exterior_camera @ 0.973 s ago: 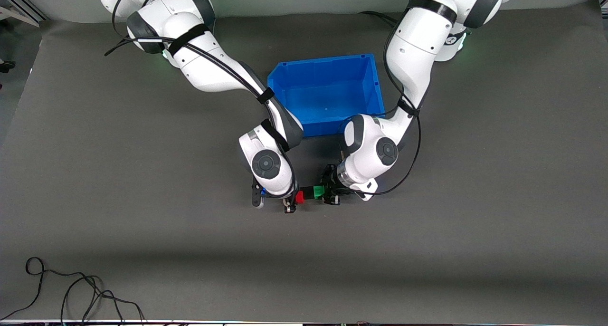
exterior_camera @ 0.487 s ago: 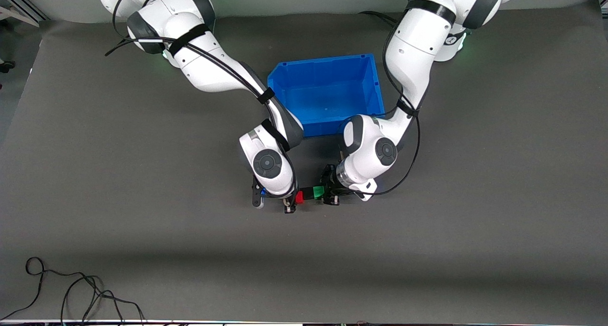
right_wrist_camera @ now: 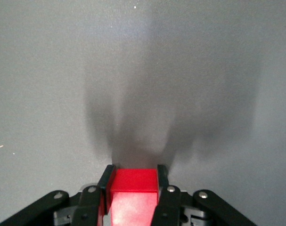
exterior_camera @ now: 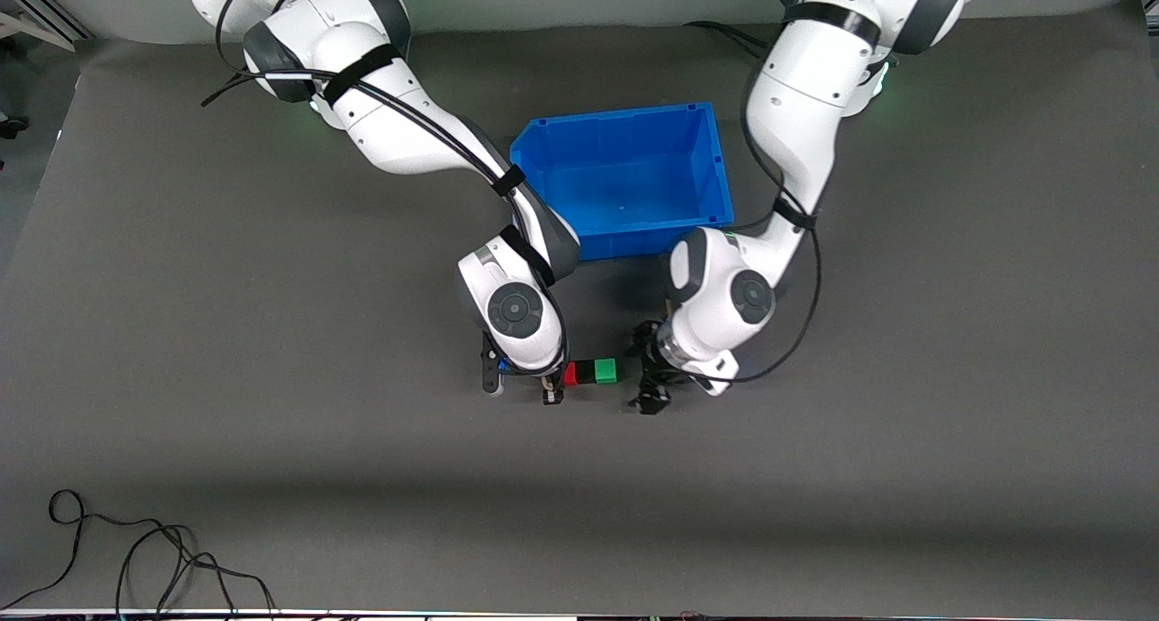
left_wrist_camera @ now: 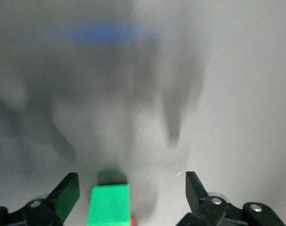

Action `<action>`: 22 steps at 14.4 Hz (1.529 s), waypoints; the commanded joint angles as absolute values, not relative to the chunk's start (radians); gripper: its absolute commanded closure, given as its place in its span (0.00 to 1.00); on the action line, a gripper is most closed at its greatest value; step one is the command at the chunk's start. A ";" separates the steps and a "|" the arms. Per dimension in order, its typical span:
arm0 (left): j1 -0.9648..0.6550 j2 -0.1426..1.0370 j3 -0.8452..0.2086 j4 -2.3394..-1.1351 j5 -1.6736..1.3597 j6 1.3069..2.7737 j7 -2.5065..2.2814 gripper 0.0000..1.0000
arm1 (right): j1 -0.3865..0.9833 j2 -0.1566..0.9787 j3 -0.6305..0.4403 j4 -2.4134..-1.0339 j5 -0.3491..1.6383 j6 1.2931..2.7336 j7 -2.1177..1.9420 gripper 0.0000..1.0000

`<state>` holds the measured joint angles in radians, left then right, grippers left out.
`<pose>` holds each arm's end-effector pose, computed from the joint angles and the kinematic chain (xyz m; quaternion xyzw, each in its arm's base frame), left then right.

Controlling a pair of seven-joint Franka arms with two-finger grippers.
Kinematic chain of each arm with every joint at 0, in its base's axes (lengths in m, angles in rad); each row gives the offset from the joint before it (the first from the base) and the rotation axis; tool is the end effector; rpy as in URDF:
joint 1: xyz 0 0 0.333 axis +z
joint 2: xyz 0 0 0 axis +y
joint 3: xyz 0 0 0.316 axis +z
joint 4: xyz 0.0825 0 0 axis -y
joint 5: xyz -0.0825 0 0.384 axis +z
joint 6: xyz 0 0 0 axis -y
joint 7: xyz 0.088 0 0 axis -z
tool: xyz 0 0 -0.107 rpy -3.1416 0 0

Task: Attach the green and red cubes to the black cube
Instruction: 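Open both grippers and lift them away from the cube row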

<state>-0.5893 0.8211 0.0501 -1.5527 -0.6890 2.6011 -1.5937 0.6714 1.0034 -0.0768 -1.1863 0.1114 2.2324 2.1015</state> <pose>0.6218 -0.3638 0.1824 0.6830 0.6967 -0.1124 0.1882 0.6215 0.4448 0.1758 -0.7189 0.6946 0.0074 0.0251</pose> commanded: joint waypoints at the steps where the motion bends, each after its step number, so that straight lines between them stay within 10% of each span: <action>1: -0.493 0.738 0.051 -1.565 -0.589 2.435 -1.571 0.00 | 0.684 1.011 -0.086 -1.163 0.097 2.206 2.129 0.48; 2: -0.454 0.714 0.051 -1.565 -0.568 2.363 -1.528 0.00 | 0.683 1.008 -0.087 -1.160 0.094 2.206 2.126 0.02; 3: -0.413 0.689 0.051 -1.568 -0.565 2.282 -1.455 0.00 | 0.680 1.002 -0.087 -1.155 0.095 2.206 2.123 0.00; 14: -0.017 0.345 0.051 -1.562 -0.290 1.623 -0.631 0.00 | 0.493 0.596 -0.086 -1.157 0.186 1.757 1.720 0.00; 22: -0.017 0.120 0.040 -1.528 -0.121 1.485 -0.140 0.00 | 0.273 0.358 -0.095 -1.166 0.183 1.384 1.086 0.00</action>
